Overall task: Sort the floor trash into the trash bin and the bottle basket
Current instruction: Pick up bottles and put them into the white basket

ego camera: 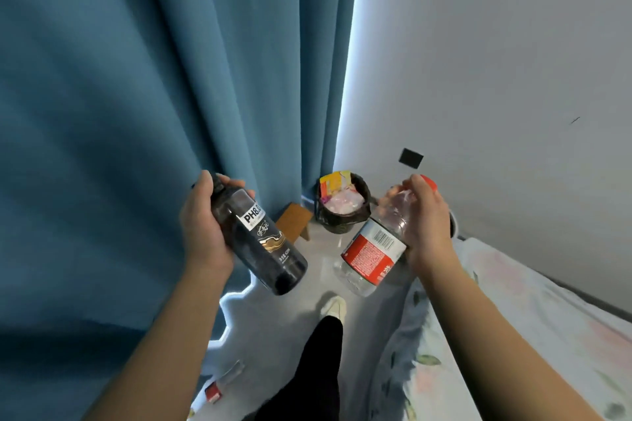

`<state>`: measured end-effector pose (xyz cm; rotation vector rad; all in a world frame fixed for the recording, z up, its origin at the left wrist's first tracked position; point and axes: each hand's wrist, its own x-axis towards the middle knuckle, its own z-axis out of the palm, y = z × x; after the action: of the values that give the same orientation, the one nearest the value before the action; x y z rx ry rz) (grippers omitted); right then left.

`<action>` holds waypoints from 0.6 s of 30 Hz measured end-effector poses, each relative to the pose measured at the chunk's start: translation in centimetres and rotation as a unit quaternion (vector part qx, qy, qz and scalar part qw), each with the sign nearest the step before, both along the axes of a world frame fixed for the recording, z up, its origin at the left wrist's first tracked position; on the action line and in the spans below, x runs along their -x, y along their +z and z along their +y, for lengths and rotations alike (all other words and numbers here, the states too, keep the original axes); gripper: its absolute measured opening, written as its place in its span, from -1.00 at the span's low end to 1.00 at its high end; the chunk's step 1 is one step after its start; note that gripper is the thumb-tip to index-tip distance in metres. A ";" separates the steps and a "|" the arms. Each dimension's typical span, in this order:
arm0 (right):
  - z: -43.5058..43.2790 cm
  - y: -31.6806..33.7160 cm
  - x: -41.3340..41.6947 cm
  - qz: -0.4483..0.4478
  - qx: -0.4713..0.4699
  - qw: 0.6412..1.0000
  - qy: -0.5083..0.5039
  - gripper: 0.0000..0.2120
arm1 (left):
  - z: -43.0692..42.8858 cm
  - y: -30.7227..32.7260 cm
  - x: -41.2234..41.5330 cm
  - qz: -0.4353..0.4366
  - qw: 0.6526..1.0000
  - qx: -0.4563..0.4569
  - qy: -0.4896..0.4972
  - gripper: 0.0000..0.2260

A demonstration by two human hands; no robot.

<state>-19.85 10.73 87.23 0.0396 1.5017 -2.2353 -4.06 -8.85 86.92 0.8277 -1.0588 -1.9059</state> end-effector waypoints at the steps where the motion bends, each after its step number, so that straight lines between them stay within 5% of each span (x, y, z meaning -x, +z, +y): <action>1: -0.5 -0.4 2.4 0.007 -0.009 1.000 -0.007 -0.82 | -0.7 -0.3 2.8 -0.003 1.000 -0.003 -0.006 -0.75; 8: -1.6 -2.8 18.1 0.041 -0.175 0.982 -0.063 -0.73 | -2.8 -1.9 22.0 -0.087 0.989 0.064 -0.104 -0.77; 13: 2.7 -7.1 26.6 0.016 -0.262 0.955 -0.138 -0.75 | -0.5 -4.7 34.3 -0.216 0.936 0.152 -0.234 -0.71; 18: 6.4 -12.6 34.4 -0.024 -0.309 0.939 -0.150 -0.82 | 3.3 -9.6 44.8 -0.273 0.892 0.178 -0.314 -0.97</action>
<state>-54.27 17.12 74.60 0.5432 2.2296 -1.8522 -48.85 -5.57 77.35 0.8944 -2.1665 -1.9079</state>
